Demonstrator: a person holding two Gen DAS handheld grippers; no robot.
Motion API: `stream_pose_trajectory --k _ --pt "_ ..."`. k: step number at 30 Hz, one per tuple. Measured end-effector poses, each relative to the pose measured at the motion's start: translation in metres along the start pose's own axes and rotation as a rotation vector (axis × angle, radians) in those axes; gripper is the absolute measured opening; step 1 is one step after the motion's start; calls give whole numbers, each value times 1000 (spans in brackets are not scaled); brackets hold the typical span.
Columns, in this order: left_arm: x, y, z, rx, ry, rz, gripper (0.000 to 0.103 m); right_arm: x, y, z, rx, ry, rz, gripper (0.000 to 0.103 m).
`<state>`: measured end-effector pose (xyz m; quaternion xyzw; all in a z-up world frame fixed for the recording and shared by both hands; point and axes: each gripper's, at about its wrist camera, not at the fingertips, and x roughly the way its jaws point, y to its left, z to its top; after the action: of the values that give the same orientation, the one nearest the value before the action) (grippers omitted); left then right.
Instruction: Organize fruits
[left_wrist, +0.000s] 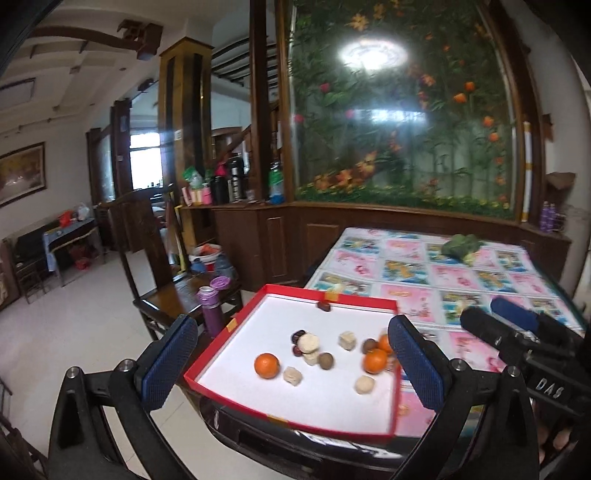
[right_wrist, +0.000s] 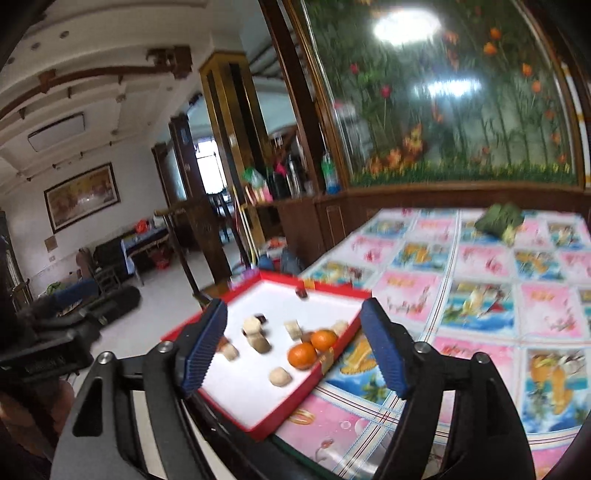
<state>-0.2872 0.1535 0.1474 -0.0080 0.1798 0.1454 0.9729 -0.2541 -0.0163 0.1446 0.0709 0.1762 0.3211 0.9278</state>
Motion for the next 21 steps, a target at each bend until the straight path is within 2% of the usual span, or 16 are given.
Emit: stream_pose_trajectory --k 6,8,11,14,21 --pt "-20 7 4 -22 -13 -39 103 -47 22 4 -18 -82 13 90" --pt "-19 10 8 -42 -21 -16 103 -54 26 4 -40 -99 17 92" --pt "-18 14 8 -62 -62 51 103 -54 29 4 -81 -114 15 92" --pt "-18 17 6 -47 -95 104 103 -48 23 3 -54 -98 29 92" --pt "-19 34 -4 -56 -115 91 103 -38 28 -6 -61 -63 24 92"
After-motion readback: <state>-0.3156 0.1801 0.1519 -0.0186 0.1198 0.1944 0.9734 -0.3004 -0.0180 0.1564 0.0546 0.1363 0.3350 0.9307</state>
